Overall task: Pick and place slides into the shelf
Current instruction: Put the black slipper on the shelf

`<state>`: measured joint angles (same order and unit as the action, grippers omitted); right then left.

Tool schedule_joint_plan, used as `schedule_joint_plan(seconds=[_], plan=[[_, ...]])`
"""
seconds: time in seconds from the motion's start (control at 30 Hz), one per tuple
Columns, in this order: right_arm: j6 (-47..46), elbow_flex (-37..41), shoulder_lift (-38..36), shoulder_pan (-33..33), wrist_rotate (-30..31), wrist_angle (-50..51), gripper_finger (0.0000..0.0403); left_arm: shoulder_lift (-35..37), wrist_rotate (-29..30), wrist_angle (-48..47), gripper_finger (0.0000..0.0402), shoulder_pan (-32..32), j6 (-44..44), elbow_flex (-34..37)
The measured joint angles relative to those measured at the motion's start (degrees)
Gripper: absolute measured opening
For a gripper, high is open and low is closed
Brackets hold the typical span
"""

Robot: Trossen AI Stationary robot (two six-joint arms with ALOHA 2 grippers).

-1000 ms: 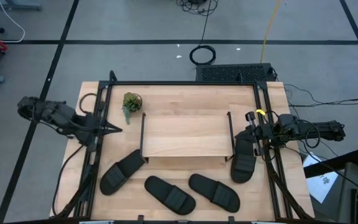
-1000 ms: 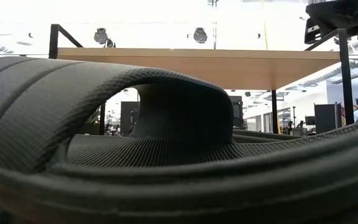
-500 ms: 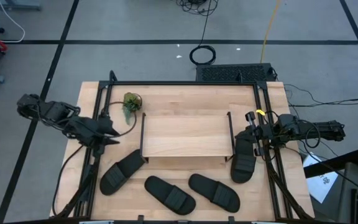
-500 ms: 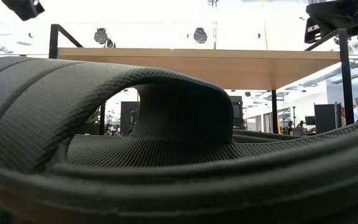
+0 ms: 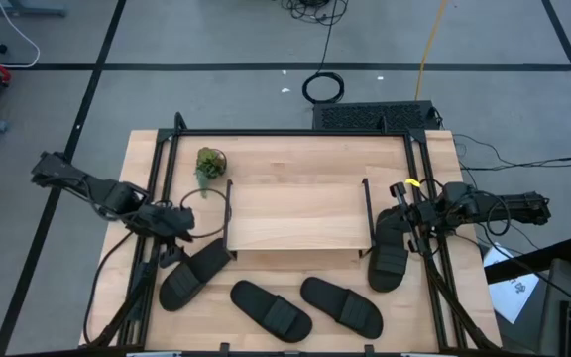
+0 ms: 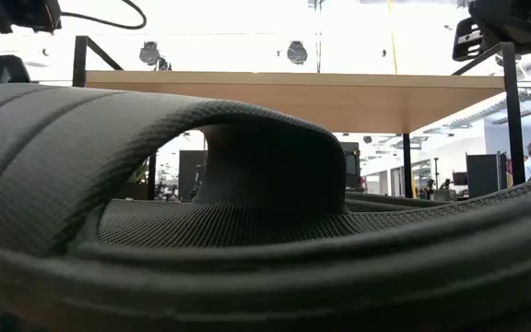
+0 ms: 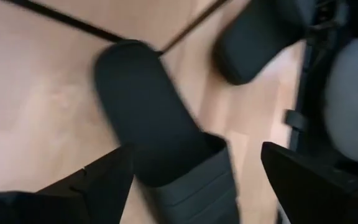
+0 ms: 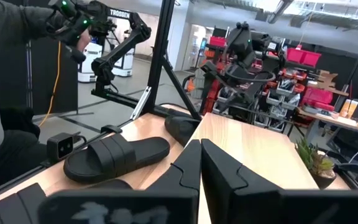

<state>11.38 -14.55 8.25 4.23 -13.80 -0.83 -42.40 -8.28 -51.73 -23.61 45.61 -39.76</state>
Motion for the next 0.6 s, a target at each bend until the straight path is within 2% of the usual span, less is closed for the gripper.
schedule_joint_plan(seconds=[0.23,0.6], plan=[[0.04,0.00,0.00,0.00,0.03,0.24,0.0002,-0.15,-4.15,6.38,0.0351,-1.82,0.62,3.75],[0.26,0.00,0.03,0.00,0.11,2.74,0.0002,-4.08,-6.18,10.45,0.0351,-5.07,-8.12,7.89]])
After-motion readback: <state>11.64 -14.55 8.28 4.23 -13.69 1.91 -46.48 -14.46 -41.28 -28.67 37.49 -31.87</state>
